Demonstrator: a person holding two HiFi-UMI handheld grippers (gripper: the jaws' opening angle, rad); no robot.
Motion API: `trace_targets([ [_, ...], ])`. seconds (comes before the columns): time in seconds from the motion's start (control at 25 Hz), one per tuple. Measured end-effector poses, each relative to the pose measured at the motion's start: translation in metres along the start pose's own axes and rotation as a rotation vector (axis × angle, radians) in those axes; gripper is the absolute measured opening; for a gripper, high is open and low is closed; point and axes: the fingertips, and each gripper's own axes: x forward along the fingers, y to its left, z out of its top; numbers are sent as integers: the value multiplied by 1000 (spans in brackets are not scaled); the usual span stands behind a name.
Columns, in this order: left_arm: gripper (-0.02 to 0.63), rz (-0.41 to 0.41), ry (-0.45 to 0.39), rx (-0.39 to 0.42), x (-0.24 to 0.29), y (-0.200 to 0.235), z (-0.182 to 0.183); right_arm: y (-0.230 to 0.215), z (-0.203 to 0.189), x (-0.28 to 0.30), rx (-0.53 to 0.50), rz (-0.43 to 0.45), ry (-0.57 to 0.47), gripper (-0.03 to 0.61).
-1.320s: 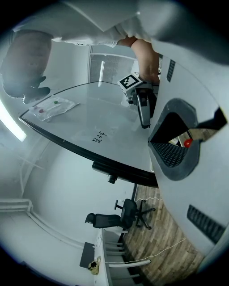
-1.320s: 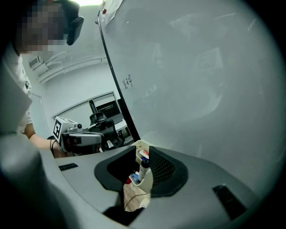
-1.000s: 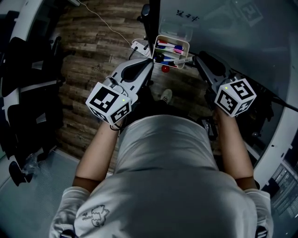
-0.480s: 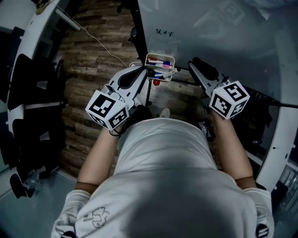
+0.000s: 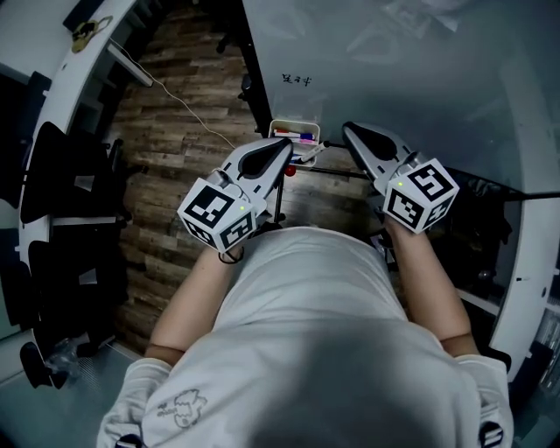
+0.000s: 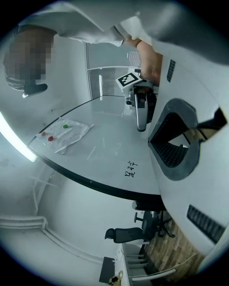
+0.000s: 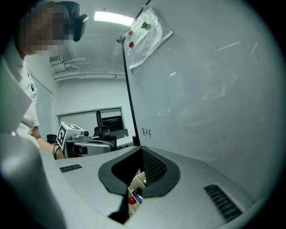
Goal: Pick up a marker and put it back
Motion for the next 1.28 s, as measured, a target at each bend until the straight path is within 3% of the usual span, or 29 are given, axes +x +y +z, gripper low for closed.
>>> trace_targets([
  [0.48,5,-137,16,-18,-28,-7,10,41,11,-3,19,-86,-45,11],
  [0.88,5,-189,41,-26,-112,8,3,126,-14,13,74,-141,-39,11],
  [1.28,5,-293,56,-35,-157,-30,-17,194,-41,-13,89,-201,-57,11],
])
